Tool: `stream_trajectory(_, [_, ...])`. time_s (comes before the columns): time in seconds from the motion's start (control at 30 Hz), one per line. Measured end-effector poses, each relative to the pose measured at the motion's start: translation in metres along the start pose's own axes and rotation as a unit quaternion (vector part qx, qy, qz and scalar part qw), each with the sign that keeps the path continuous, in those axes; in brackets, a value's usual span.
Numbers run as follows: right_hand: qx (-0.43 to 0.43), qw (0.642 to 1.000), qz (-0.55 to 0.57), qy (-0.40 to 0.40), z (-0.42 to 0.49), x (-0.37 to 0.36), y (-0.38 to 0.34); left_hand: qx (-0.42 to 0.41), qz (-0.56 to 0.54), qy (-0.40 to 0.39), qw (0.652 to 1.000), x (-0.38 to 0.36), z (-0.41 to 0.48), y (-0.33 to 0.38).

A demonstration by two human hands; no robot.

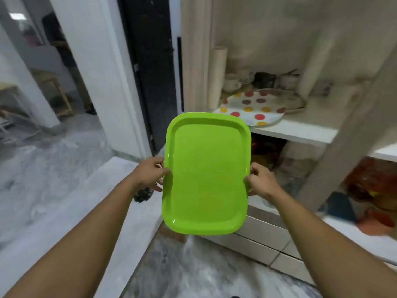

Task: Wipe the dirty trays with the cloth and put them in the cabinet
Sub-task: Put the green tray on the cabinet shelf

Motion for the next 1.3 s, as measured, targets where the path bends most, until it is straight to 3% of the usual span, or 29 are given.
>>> stream_trajectory(0.1, [-0.035,0.998,-0.006,0.045,-0.027,0.092,0.059,-0.045,0.04,-0.105,0.993,-0.093,0.01,0.059])
stream_trajectory(0.33, [-0.101,0.973,-0.049,0.2,-0.115,0.297,0.177,-0.178,0.067,-0.264,0.945,-0.308,-0.019,0.195])
stream_trajectory(0.53, [-0.133,0.951,-0.064,0.273,-0.153,0.439,0.253,-0.205,0.076,-0.314,0.924,-0.45,-0.048,0.291])
stream_trajectory(0.57, [-0.14,0.941,-0.073,0.299,-0.164,0.511,0.277,-0.218,0.059,-0.325,0.918,-0.517,-0.058,0.337])
stream_trajectory(0.93, [-0.095,0.94,0.061,0.322,-0.082,0.682,0.295,-0.174,-0.062,-0.207,0.961,-0.61,-0.016,0.479])
stream_trajectory(1.1, [-0.143,0.947,0.025,0.285,-0.012,0.704,0.309,-0.151,-0.066,-0.128,0.978,-0.638,0.034,0.513])
stream_trajectory(1.3, [-0.161,0.955,0.061,0.242,0.06,0.723,0.346,-0.09,-0.041,-0.15,0.984,-0.688,0.106,0.516])
Point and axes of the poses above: each hand's wrist, its own z-axis towards the middle knuckle, its own x-axis out of the back of the hand, y = z × x, the point moved 7 cm from there along z, towards the middle knuckle, and after that the axes turned 7 degrees about -z, right-handed, at the moved point
